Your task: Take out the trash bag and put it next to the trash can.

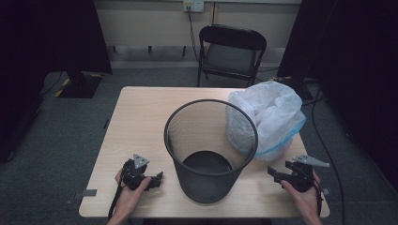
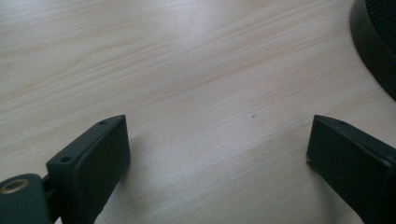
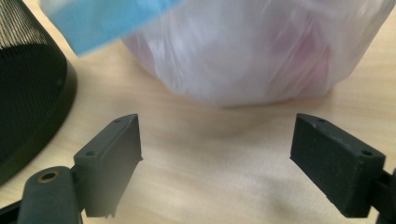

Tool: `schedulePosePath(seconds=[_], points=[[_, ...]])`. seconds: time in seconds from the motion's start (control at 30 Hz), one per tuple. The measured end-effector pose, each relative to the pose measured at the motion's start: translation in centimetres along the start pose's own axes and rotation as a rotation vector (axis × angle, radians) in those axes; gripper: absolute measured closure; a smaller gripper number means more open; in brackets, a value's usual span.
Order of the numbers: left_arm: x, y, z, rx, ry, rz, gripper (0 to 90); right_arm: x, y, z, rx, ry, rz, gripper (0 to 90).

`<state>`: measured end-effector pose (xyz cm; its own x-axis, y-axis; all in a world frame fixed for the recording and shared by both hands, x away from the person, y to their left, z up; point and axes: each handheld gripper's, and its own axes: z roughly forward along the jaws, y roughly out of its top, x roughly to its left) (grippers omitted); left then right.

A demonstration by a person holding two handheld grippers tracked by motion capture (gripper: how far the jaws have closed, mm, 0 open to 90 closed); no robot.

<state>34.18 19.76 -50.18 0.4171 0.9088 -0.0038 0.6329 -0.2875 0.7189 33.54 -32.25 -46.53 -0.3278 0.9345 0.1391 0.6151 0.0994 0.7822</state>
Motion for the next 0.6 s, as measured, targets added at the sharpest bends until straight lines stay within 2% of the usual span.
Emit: schedulePosePath(seconds=[0.17,0.47,0.6], points=[[-0.6,-0.4,-0.4,-0.001,-0.001,0.001,5.6,0.4,-0.6,0.8,0.039,-0.002,-0.010,15.1],[-0.5,-0.3,-0.2,0.017,-0.031,0.027,0.6,1.5,-1.3,2.5,0.118,-0.051,-0.057,15.8],[-0.4,-0.2,-0.1,0.016,-0.040,0.038,0.0,1.6,-1.5,2.9,0.142,-0.069,-0.063,15.3]])
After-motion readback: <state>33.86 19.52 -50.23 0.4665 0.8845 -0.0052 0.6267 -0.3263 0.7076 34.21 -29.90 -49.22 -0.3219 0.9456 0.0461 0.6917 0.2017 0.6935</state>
